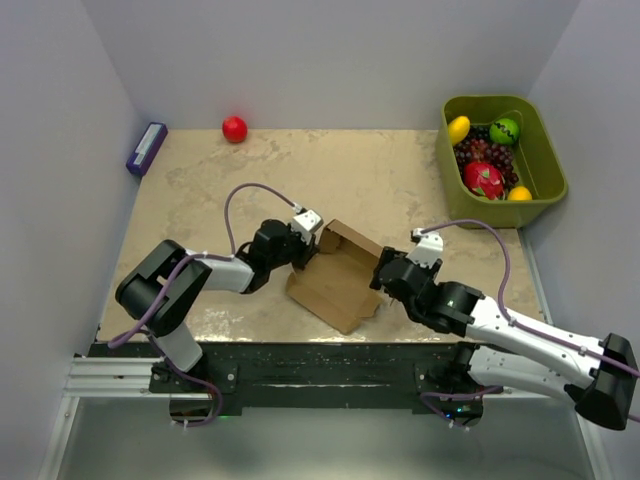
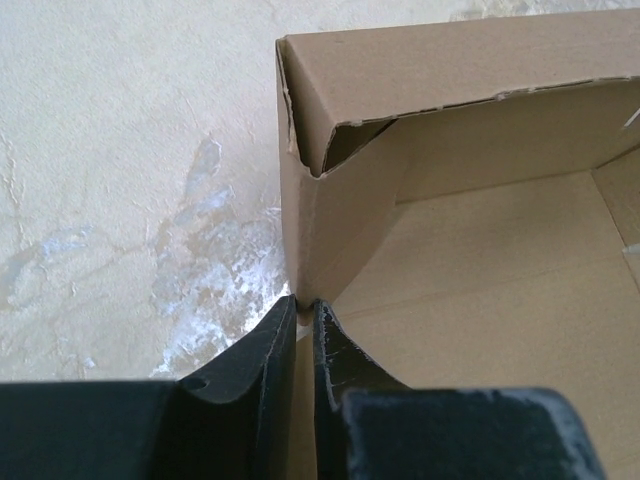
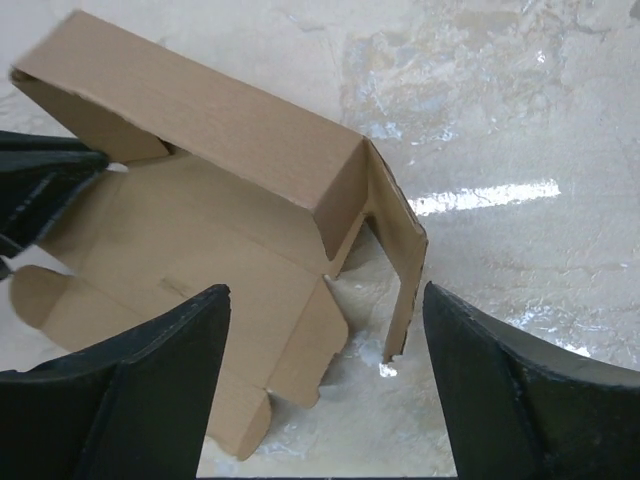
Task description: Fold the paper box
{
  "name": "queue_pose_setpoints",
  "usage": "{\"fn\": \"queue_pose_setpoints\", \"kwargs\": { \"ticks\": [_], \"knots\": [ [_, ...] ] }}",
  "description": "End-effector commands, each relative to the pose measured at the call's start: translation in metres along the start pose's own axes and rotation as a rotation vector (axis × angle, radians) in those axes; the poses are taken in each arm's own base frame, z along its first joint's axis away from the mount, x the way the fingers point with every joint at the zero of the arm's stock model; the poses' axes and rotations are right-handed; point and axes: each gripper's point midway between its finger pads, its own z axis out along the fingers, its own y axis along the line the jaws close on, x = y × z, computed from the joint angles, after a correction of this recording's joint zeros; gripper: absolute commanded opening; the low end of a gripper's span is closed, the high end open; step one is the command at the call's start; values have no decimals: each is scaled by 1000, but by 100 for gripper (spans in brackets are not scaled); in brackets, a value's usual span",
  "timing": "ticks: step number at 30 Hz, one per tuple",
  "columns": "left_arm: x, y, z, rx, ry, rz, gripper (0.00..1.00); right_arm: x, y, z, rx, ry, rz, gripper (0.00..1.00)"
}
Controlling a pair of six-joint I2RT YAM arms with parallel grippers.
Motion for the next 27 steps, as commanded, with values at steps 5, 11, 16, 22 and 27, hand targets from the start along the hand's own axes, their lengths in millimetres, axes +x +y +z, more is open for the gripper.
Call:
{"fn": "queue_pose_setpoints", "kwargs": {
  "ticks": [5, 11, 16, 22, 27],
  "knots": [
    [10, -7, -4, 28, -16, -33, 14, -43, 42, -25, -109, -13, 121, 87],
    [15, -21, -13, 43, -39, -98, 13, -41, 106, -35, -339, 88, 390, 84],
    [22, -30, -15, -9, -22, -130, 13, -28, 132, -35, -438, 171, 586, 84],
    [25, -41, -18, -50, -19, -212, 12, -5, 131, -20, -392, 226, 623, 83],
    [32, -49, -16, -89, -5, -268, 11, 13, 130, -14, -383, 276, 680, 82]
  ]
}}
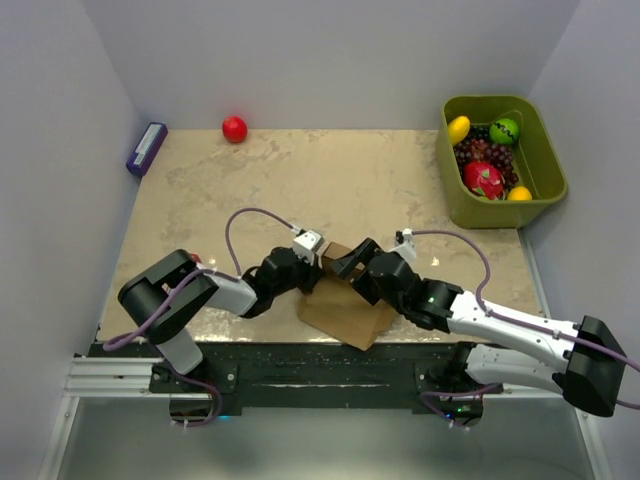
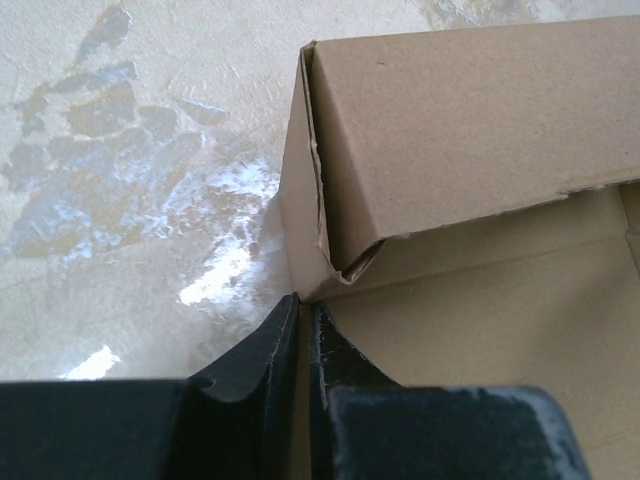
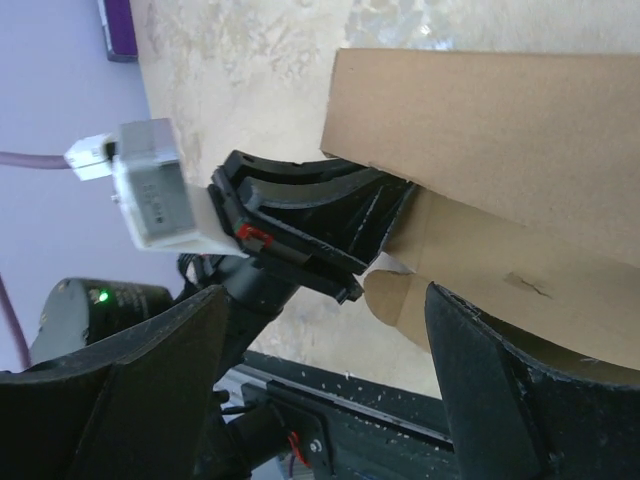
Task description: Fold the paper box
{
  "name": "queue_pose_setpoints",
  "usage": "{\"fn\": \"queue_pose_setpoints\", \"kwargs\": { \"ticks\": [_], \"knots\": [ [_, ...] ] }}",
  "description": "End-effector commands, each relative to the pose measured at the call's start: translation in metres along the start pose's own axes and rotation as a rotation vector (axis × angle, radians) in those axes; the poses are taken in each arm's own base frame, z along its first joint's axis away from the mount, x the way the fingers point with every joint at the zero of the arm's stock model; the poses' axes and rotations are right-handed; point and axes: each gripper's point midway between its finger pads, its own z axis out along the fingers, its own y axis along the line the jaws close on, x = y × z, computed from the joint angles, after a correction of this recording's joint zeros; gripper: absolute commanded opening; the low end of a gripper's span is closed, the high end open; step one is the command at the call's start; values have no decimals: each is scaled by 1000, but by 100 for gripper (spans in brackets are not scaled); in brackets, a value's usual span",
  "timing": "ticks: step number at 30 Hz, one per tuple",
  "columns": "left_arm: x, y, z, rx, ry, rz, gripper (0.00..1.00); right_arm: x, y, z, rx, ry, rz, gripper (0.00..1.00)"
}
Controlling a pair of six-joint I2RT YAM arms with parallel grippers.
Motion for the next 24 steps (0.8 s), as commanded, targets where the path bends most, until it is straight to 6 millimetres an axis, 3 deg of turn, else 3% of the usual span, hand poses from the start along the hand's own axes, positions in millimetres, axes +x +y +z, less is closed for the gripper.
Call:
{"fn": "queue_pose_setpoints", "kwargs": {
  "ticks": [1, 5, 13, 24],
  "knots": [
    [-3, -4, -2, -54, -30, -87, 11, 8, 5, 3, -34, 31, 109, 82],
    [7, -2, -1, -86, -6, -112, 11, 5, -12, 6, 29, 1, 102, 82],
    [5, -12, -15, -97, -42, -140, 11, -17, -51, 7, 111, -152, 192, 81],
    [5, -36, -18, -88, -53, -127, 11, -36, -77, 13, 150, -300, 288, 74]
  ]
}}
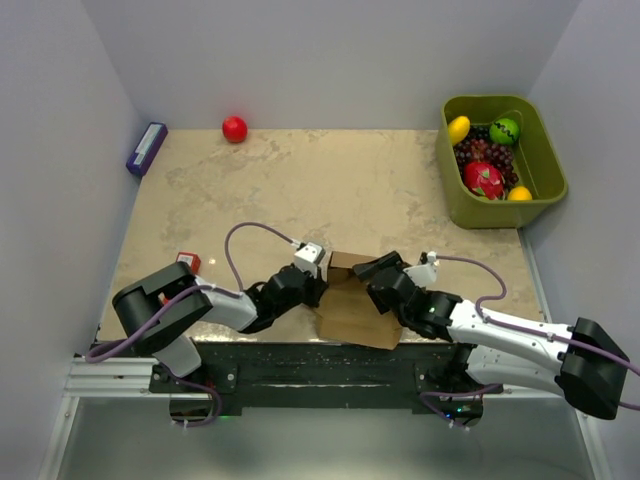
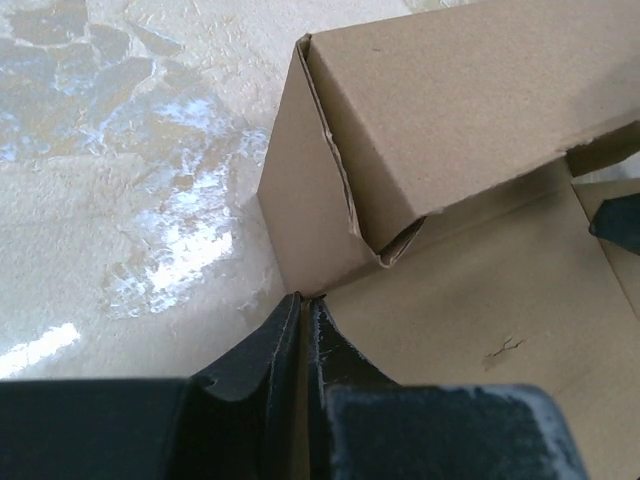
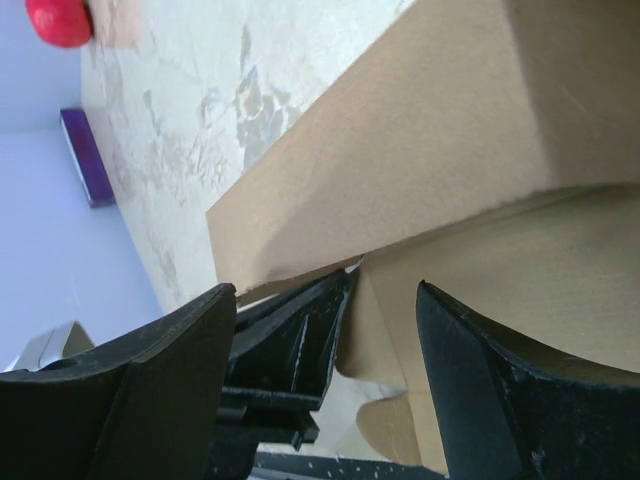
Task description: Fold the paper box
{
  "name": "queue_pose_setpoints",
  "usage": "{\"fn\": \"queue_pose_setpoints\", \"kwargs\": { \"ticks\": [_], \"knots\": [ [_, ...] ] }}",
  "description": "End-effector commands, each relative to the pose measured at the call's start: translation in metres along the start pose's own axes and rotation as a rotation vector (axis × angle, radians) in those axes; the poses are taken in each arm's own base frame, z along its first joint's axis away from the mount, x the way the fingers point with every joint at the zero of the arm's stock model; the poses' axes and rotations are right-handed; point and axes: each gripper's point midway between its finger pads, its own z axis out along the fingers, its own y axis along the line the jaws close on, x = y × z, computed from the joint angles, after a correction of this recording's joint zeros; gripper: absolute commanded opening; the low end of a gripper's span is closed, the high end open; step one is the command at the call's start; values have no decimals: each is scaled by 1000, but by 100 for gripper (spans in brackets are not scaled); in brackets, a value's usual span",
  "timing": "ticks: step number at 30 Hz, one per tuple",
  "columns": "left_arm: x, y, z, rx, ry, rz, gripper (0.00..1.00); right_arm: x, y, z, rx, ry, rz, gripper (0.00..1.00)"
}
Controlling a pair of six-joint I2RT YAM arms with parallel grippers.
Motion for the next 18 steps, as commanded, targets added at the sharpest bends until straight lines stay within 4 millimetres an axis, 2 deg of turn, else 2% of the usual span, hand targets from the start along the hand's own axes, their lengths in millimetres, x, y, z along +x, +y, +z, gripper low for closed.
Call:
{"fn": "queue_pose_setpoints", "kwargs": {
  "ticks": [1, 9, 12, 18],
  "knots": [
    [-9, -5, -2, -17, -36, -15, 11, -19, -1, 6, -13, -117, 79, 74],
    [-9, -12, -1, -8, -36, 2, 11, -20, -11, 12, 4, -134, 81, 67],
    [-9, -14, 0, -6, -34, 9, 11, -19, -9, 10, -23, -118, 89, 67],
    [-7, -14, 1, -11, -28, 12, 11, -24, 10, -8, -104, -89, 99, 66]
  ]
}}
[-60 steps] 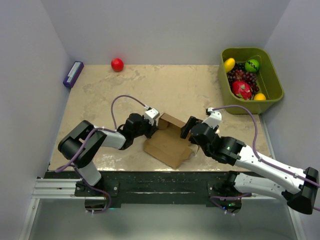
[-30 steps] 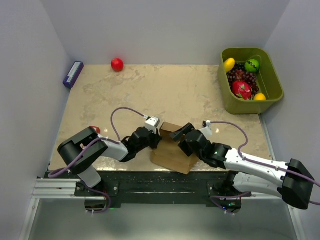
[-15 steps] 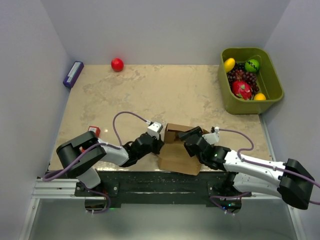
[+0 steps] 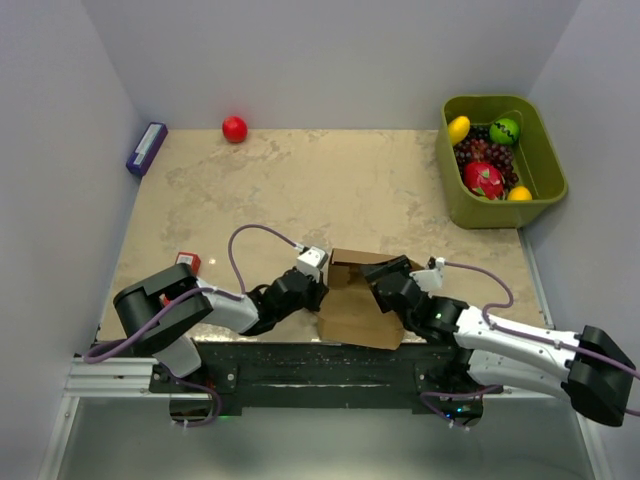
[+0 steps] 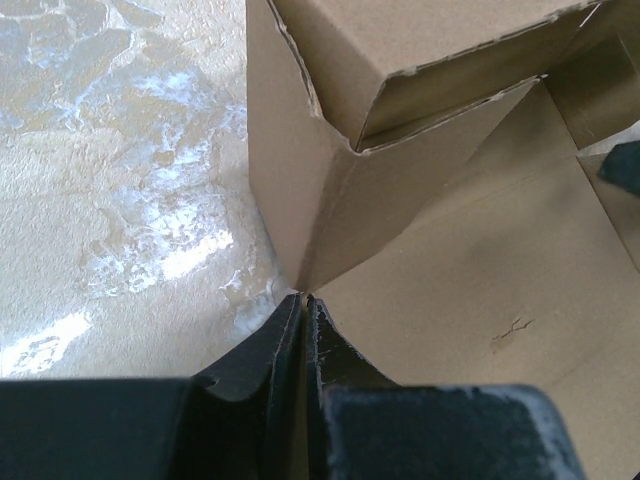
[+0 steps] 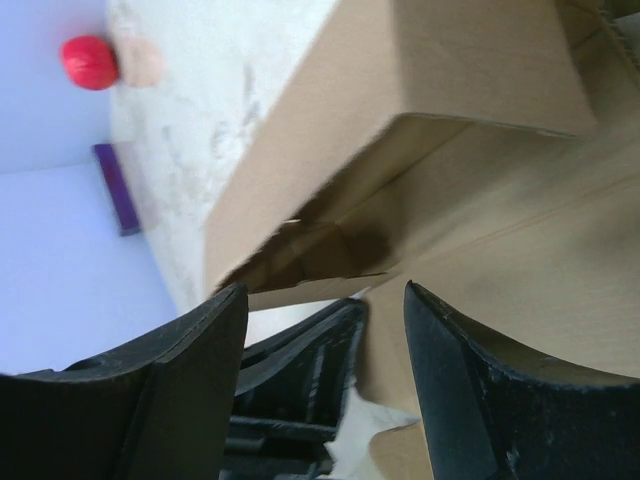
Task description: Fold the paper box
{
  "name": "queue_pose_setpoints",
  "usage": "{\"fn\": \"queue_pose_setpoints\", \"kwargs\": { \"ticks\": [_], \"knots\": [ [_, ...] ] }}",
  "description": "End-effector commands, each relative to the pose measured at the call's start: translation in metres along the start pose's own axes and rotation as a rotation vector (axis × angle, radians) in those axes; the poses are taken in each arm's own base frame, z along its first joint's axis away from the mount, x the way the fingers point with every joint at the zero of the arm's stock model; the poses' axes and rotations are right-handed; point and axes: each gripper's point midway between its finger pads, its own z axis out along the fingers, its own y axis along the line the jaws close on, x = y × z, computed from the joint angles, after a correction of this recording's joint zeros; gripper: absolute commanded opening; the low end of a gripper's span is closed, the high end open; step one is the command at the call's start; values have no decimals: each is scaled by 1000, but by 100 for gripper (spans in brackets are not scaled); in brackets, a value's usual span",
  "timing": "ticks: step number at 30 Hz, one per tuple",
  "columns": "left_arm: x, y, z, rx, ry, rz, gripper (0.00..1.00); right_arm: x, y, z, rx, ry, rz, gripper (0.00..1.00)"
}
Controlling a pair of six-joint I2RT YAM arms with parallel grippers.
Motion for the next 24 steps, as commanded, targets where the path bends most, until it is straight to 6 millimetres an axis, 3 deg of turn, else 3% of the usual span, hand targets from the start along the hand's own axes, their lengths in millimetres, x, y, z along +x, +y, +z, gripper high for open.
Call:
{"fn": "queue_pose_setpoints", "kwargs": {
  "ticks": [1, 14, 24],
  "knots": [
    [-18, -7, 4, -5, -52, -13, 11, -13, 24, -11, -98, -30, 32, 66],
    [-18, -9, 2, -9, -55, 2, 11, -38, 28, -7, -120, -169, 97, 57],
    [-18, -11, 1, -10, -58, 12, 11, -44, 32, 4, -115, -237, 97, 52]
  ]
}}
